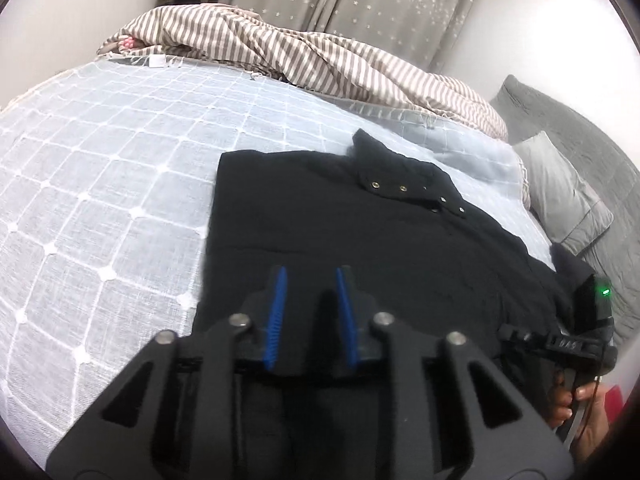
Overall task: Fold large clothes
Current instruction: 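Fold the held sleeve across the jacket body with the left tool, release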
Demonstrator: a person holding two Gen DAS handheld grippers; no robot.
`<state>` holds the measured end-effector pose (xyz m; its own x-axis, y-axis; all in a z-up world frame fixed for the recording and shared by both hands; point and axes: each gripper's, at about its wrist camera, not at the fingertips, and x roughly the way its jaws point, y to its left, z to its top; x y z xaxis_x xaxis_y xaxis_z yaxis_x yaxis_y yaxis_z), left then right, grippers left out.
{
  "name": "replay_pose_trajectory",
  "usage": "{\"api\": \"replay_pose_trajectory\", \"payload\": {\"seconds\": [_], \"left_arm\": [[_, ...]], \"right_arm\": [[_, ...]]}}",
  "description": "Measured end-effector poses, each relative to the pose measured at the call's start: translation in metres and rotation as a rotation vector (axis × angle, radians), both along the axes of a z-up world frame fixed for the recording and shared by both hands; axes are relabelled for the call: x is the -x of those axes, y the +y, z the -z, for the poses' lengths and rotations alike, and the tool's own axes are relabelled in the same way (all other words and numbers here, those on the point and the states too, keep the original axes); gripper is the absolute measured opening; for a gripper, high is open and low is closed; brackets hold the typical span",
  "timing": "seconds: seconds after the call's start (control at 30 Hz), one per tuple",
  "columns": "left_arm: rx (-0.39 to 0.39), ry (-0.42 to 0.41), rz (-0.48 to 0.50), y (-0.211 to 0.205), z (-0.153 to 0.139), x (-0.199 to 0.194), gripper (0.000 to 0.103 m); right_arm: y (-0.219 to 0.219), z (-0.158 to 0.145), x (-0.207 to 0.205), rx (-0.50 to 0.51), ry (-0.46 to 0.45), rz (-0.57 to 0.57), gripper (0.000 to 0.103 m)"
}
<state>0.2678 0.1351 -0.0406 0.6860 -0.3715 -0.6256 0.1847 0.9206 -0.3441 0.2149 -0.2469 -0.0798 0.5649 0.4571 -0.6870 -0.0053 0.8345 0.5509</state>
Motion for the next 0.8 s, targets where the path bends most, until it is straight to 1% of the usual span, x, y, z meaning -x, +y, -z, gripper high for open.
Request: {"api": "replay_pose_trajectory", "payload": {"seconds": [0.07,0.13,0.17,0.23,0.3,0.33,0.4,0.47,0.53,0.6,0.63,0.67,0.7,0.77,0.8], "left_arm": [[-0.005,-0.019,0.008,-0.005,0.001,0.002,0.023],[-0.017,-0.014,0.017,-0.01,0.005,0.002,0.023],[-0.025,0.006,0.02,-0.011,0.011,0.003,0.023],[-0.055,0.069,0.028,-0.018,0.025,0.0,0.023],[-0.082,0.103,0.03,-0.021,0.036,-0.002,0.023],[-0.092,0.109,0.034,-0.024,0.04,-0.001,0.023],[-0.1,0.106,0.034,-0.025,0.041,0.0,0.023],[-0.101,0.107,0.028,-0.026,0.039,0.003,0.023],[-0.096,0.109,0.022,-0.025,0.037,0.006,0.023],[-0.094,0.114,0.021,-0.023,0.033,0.01,0.023],[-0.094,0.117,0.02,-0.023,0.029,0.012,0.025],[-0.097,0.119,0.021,-0.023,0.026,0.016,0.031],[-0.099,0.121,0.02,-0.024,0.022,0.02,0.036],[-0.095,0.111,0.007,-0.024,0.01,0.03,0.066],[-0.094,0.104,0.001,-0.024,0.005,0.033,0.07]], "right_arm": [[0.004,-0.026,0.004,0.038,-0.131,0.01,0.011],[0.004,-0.045,0.009,0.081,-0.212,0.035,0.011],[0.003,-0.05,0.011,0.116,-0.235,0.049,0.011],[0.002,-0.046,0.005,0.18,-0.222,0.062,0.011],[0.001,-0.03,-0.003,0.215,-0.167,0.066,0.011],[0.001,-0.02,-0.007,0.234,-0.132,0.065,0.011],[-0.003,-0.001,-0.009,0.268,-0.075,0.053,0.012],[-0.003,0.002,-0.007,0.291,-0.078,0.052,0.013],[-0.004,-0.002,-0.004,0.334,-0.063,0.063,0.017],[-0.009,-0.007,0.002,0.36,-0.053,0.076,0.025],[-0.015,-0.009,0.007,0.359,-0.04,0.088,0.031],[-0.022,-0.013,0.012,0.35,-0.031,0.103,0.038],[-0.029,-0.018,0.02,0.339,-0.026,0.114,0.041],[-0.043,-0.026,0.028,0.329,-0.021,0.15,0.063],[-0.054,-0.033,0.035,0.323,-0.029,0.177,0.067]]}}
